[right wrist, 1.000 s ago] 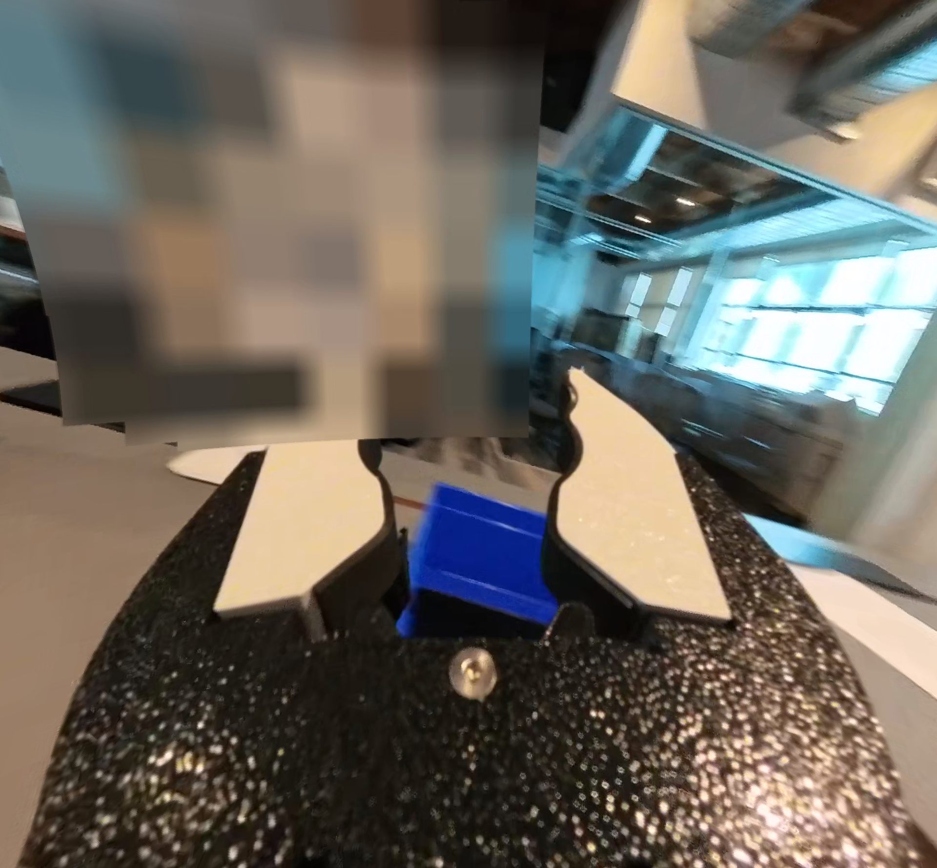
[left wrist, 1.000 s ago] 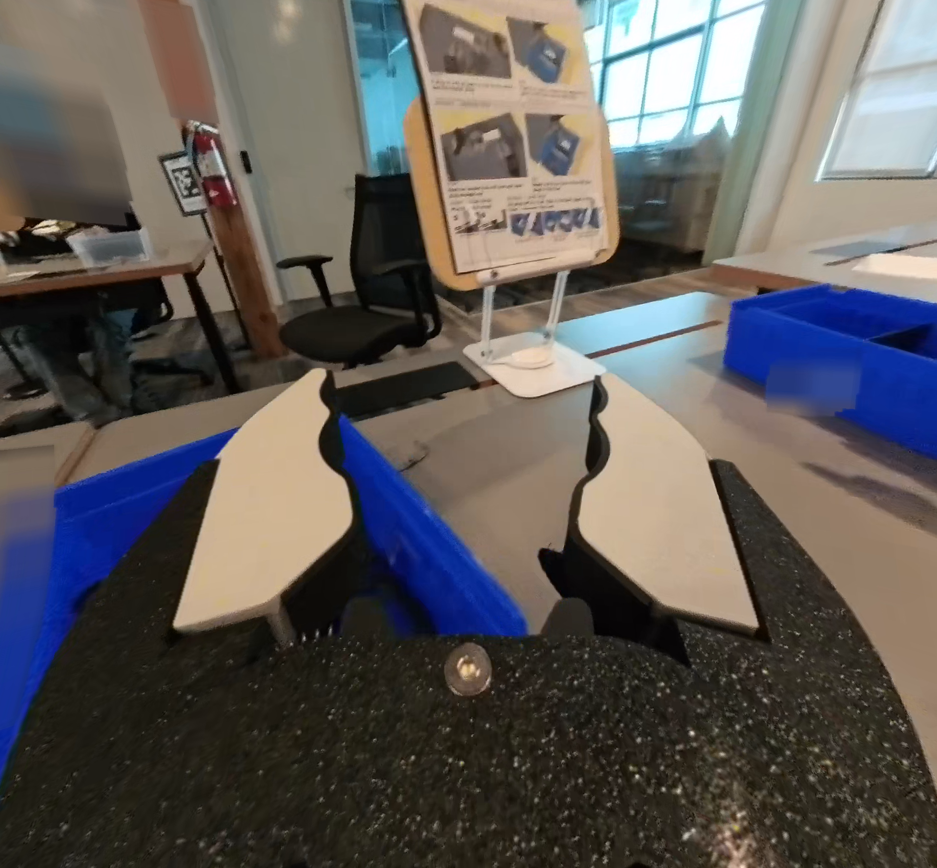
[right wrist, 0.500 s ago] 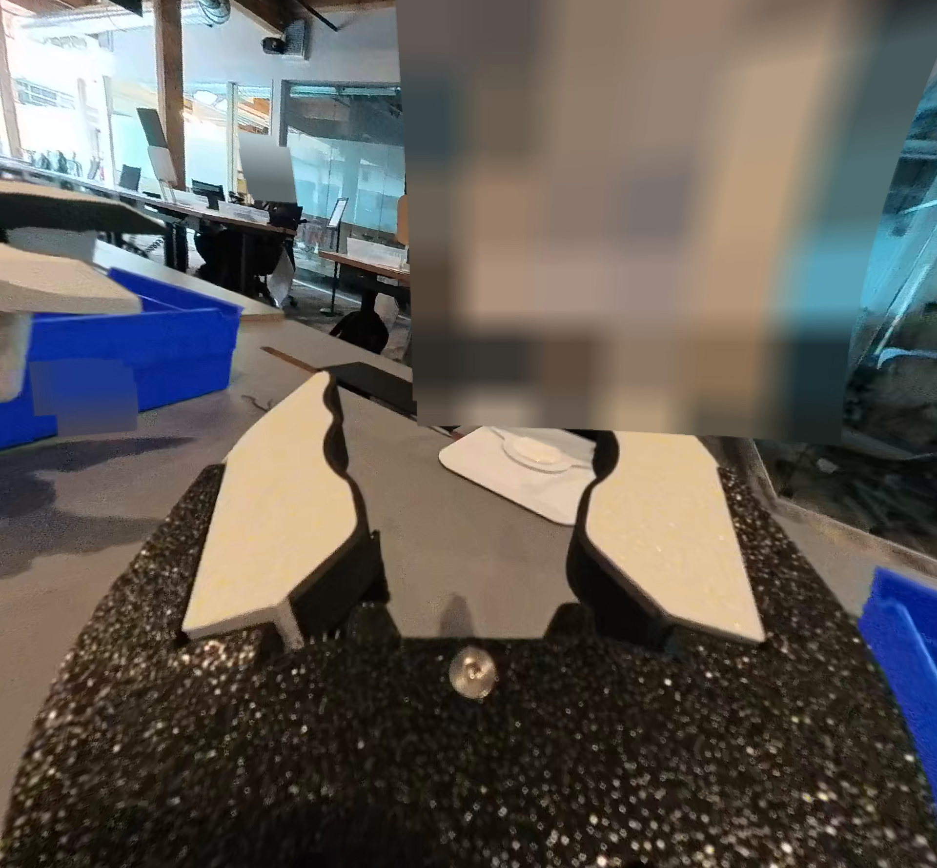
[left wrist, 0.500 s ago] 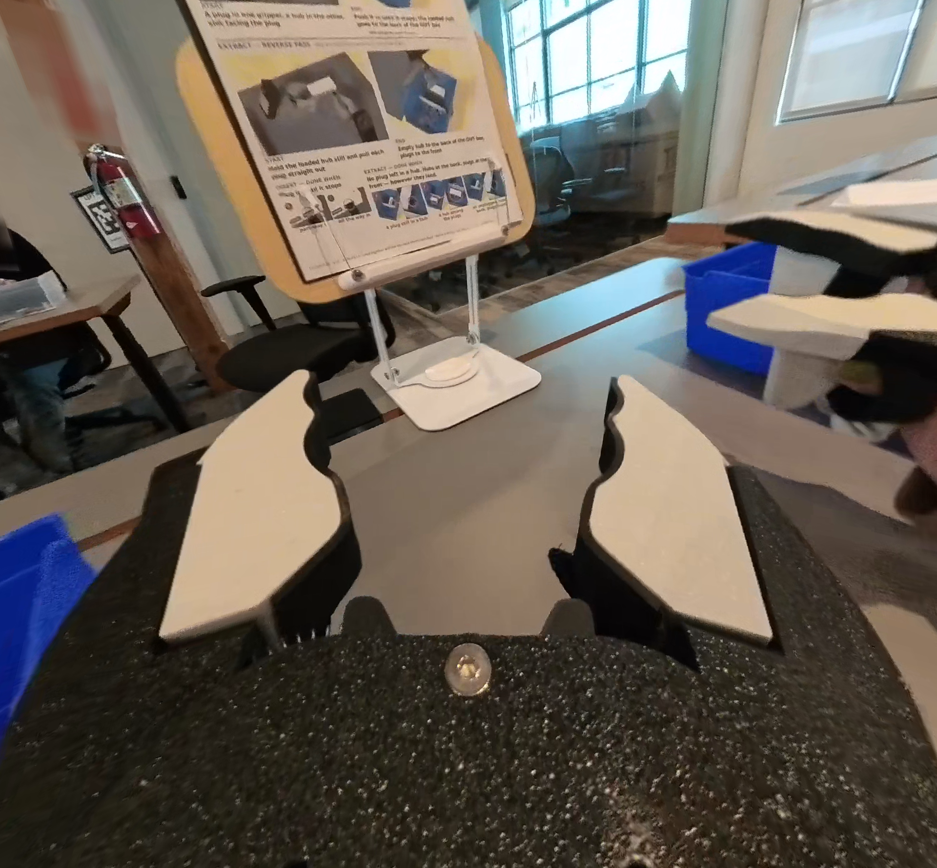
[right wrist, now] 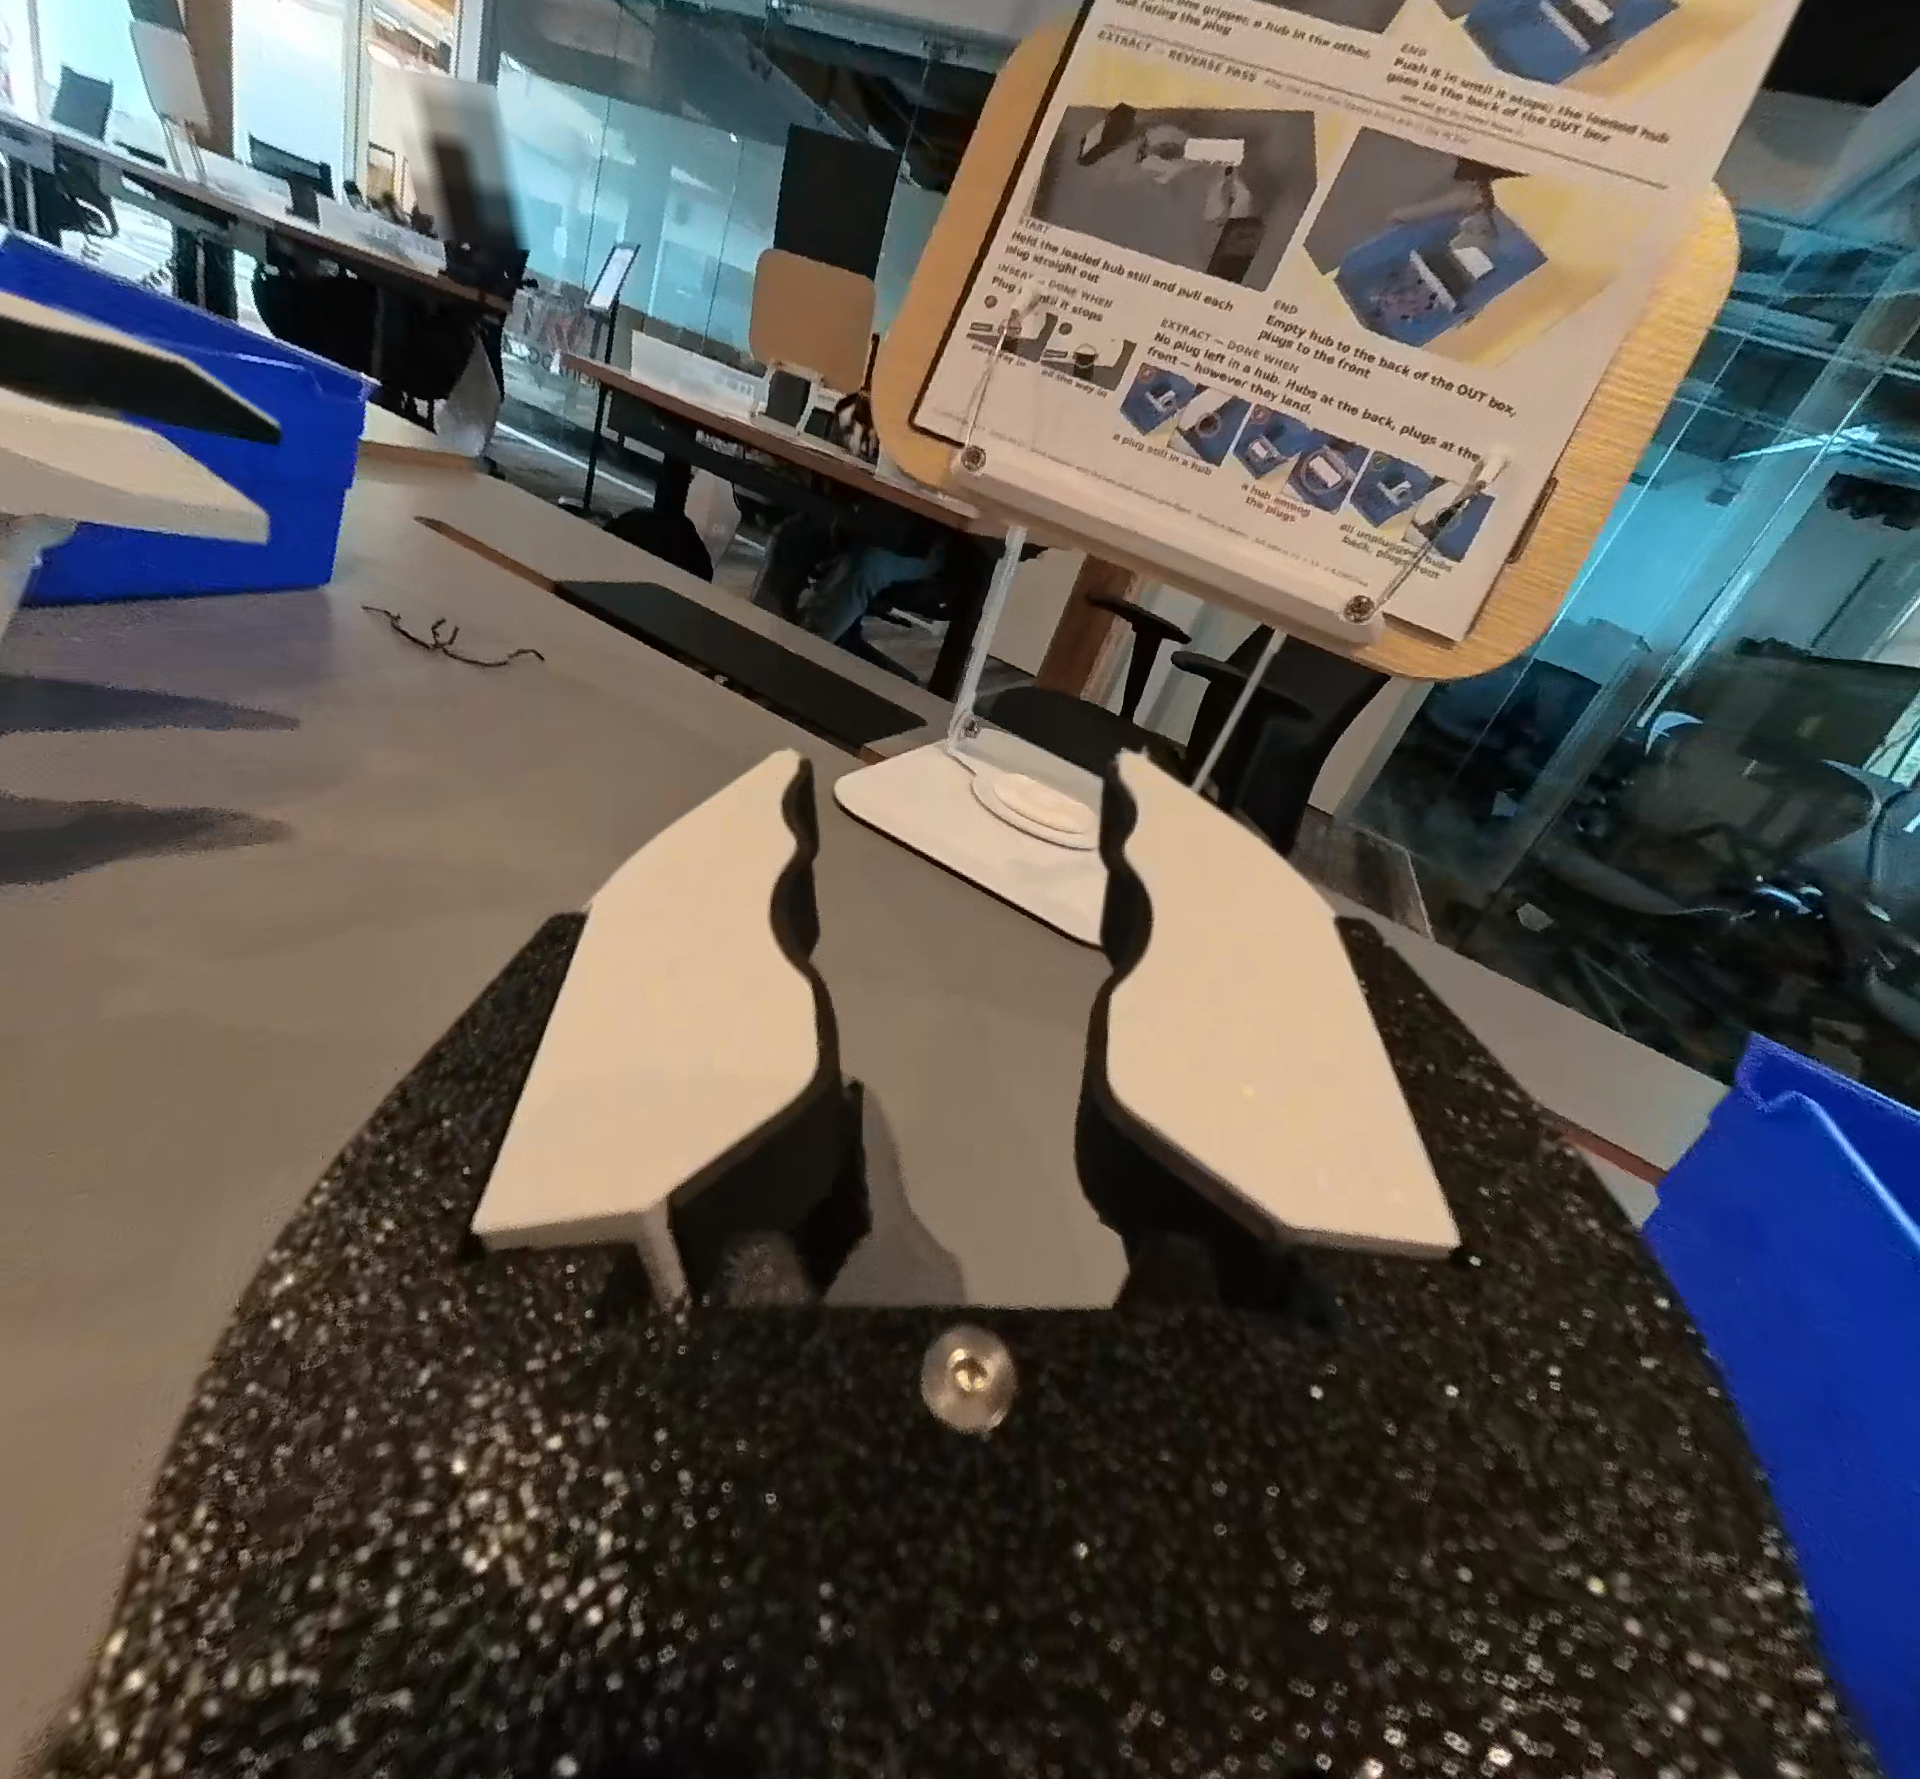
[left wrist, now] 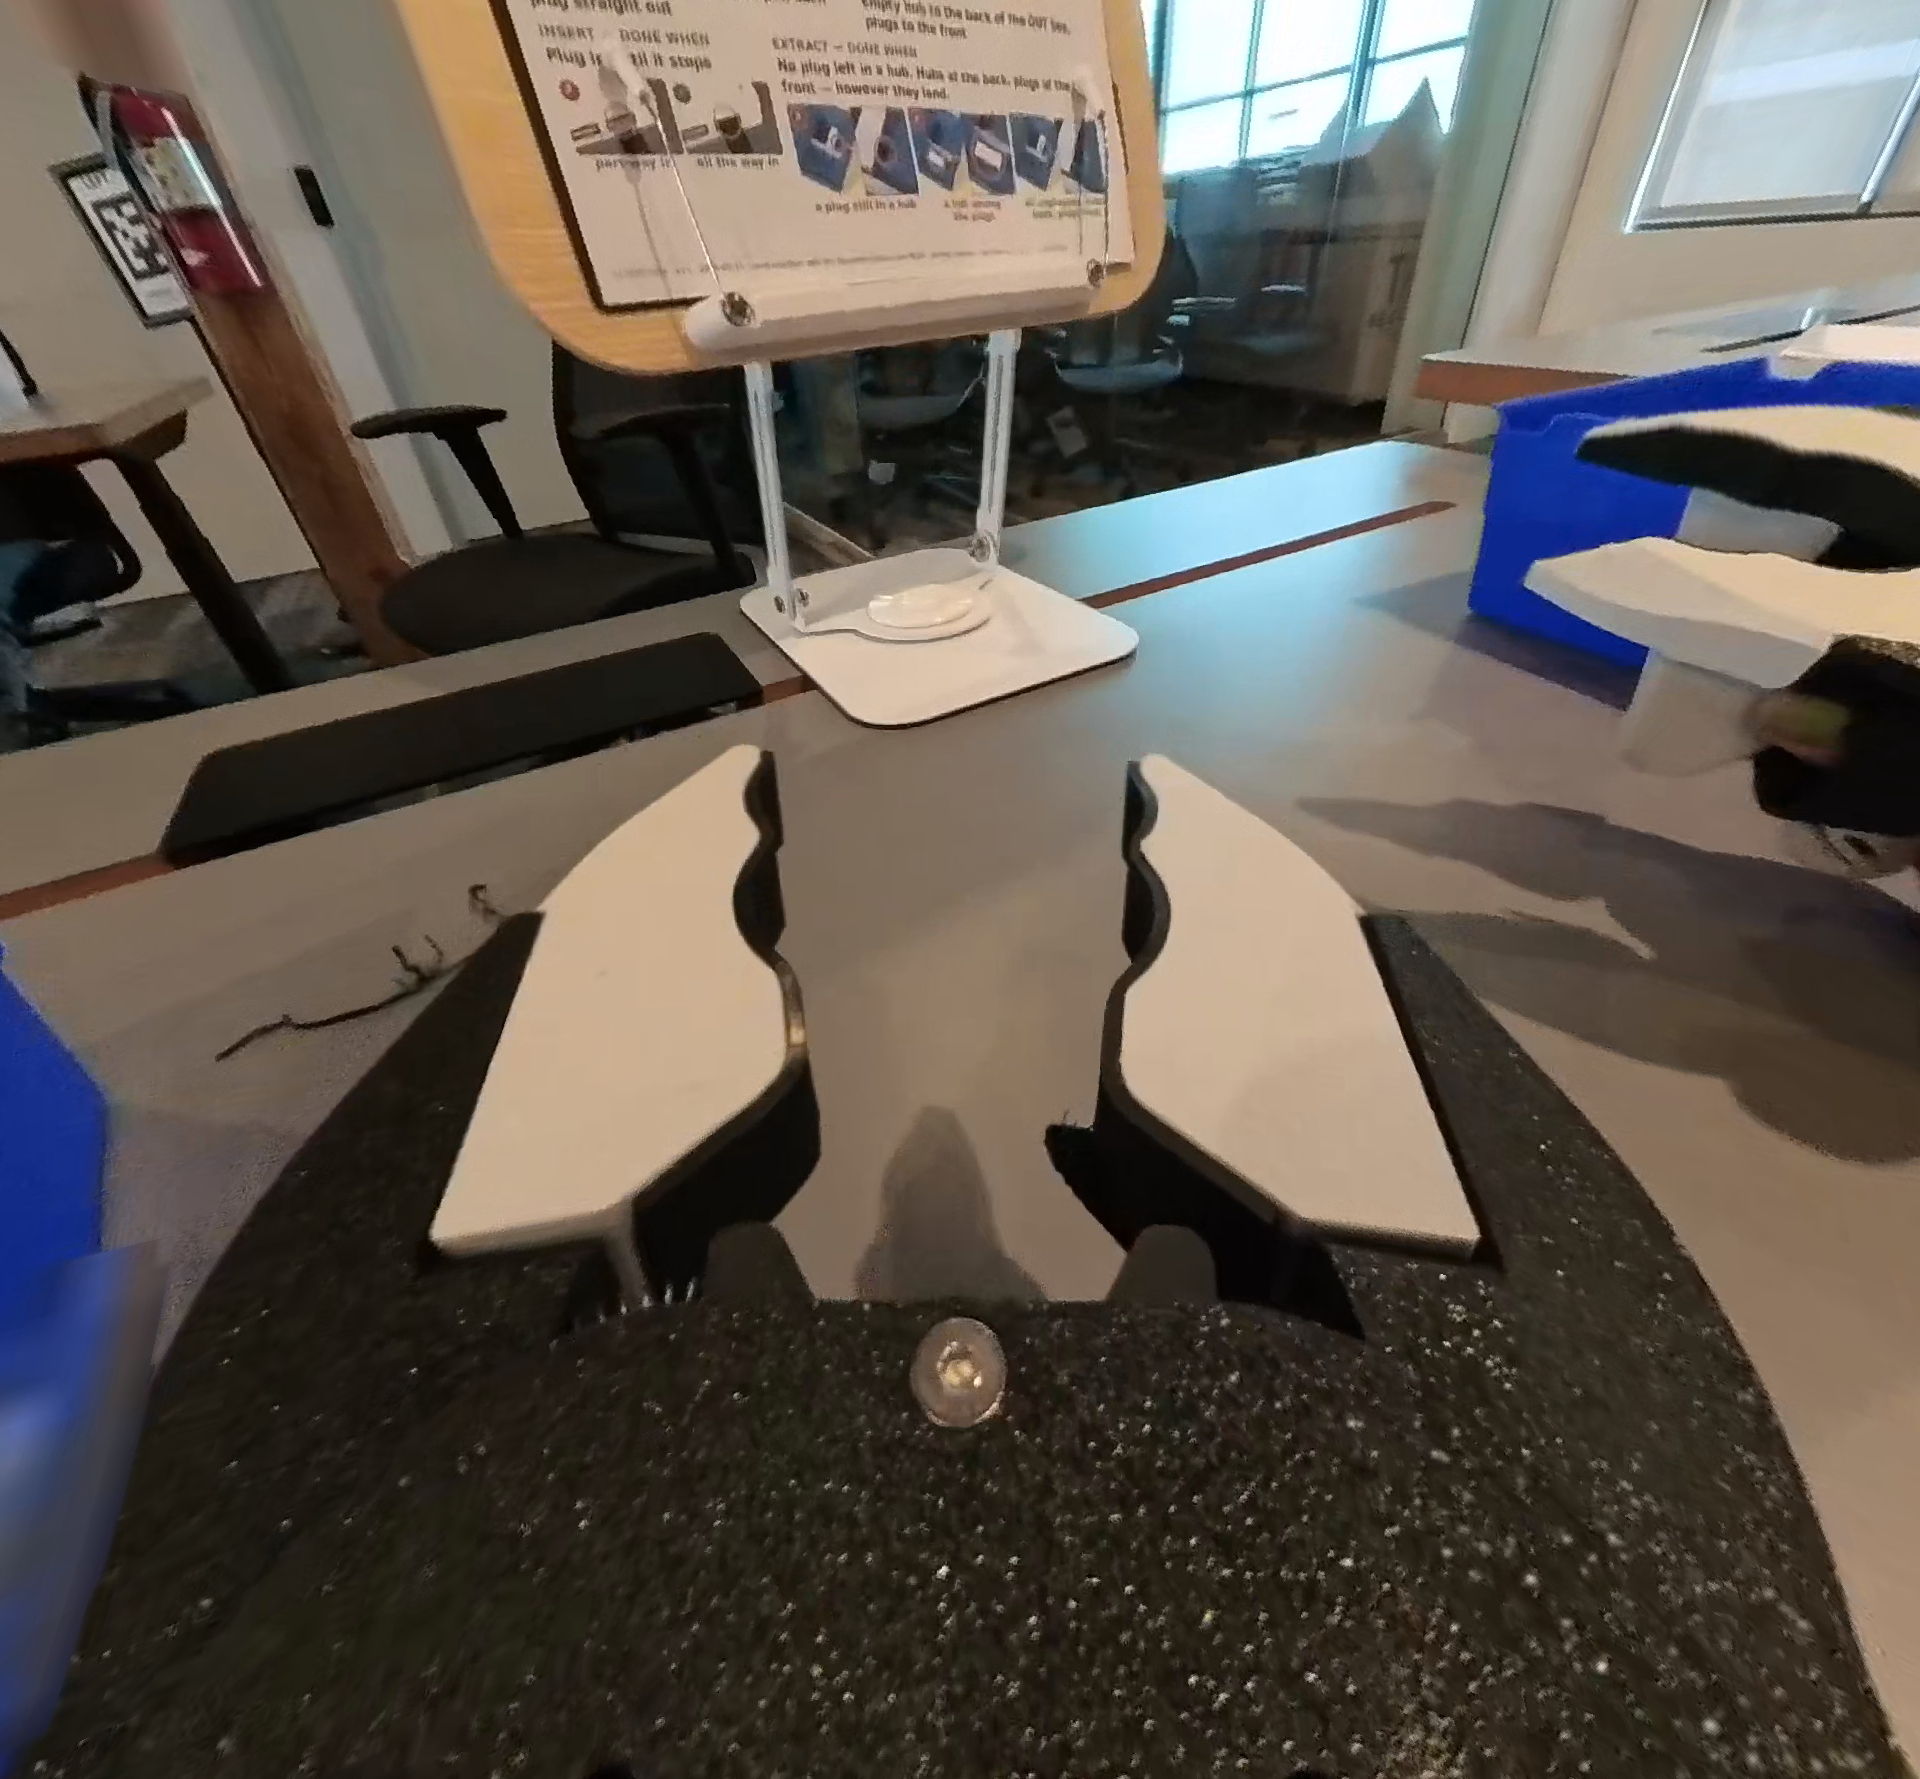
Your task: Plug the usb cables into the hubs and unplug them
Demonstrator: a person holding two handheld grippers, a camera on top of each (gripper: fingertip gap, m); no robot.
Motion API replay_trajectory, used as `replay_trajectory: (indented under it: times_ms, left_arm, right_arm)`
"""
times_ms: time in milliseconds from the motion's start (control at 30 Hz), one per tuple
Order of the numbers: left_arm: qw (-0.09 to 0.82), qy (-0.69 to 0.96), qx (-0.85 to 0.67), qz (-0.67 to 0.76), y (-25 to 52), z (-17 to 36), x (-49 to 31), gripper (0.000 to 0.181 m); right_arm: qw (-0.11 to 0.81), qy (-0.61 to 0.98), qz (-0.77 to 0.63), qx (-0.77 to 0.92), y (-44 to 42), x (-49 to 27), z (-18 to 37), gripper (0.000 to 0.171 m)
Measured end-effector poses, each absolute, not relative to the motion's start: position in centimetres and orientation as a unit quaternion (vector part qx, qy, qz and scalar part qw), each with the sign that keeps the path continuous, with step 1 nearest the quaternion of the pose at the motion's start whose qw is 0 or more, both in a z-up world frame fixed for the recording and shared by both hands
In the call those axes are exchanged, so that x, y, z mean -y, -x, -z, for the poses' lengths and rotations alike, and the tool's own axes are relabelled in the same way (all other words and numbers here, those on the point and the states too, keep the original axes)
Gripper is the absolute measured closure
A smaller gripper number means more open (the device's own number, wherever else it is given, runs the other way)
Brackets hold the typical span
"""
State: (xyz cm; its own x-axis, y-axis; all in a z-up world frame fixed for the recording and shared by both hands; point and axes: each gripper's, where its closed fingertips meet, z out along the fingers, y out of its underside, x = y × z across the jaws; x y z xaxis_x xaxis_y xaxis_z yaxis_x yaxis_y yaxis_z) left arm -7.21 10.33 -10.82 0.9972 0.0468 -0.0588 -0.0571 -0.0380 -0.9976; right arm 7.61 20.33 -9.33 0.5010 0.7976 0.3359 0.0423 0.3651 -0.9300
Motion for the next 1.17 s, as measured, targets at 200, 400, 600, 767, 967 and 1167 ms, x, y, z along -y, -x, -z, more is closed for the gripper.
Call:
replay_trajectory:
  times_ms: [200, 400, 600, 767, 967, 1167]
  left_arm:
    - [0.685, 0.728, -0.004, -0.002, 6.8, 11.8, -10.4, 0.135]
    - [0.725, 0.686, -0.051, -0.038, 6.6, 10.7, -9.9, 0.150]
    - [0.713, 0.700, -0.039, -0.008, 6.6, 11.4, -10.1, 0.157]
    - [0.707, 0.706, -0.039, -0.005, 6.6, 11.8, -10.1, 0.171]
    - [0.702, 0.710, -0.055, -0.021, 6.2, 12.0, -10.1, 0.181]
    - [0.699, 0.713, -0.054, -0.006, 6.1, 12.2, -10.3, 0.181]
  right_arm:
    - [0.688, 0.526, -0.278, 0.417, -7.7, -20.7, 10.0, 0.134]
    - [0.672, 0.536, -0.288, 0.422, -7.7, -20.7, 10.5, 0.158]
    - [0.677, 0.528, -0.274, 0.432, -7.6, -20.4, 10.6, 0.171]
    - [0.667, 0.536, -0.286, 0.432, -7.6, -20.4, 10.8, 0.171]
    - [0.657, 0.550, -0.311, 0.412, -7.9, -20.9, 10.8, 0.171]
    - [0.635, 0.563, -0.342, 0.404, -7.8, -21.0, 11.0, 0.171]
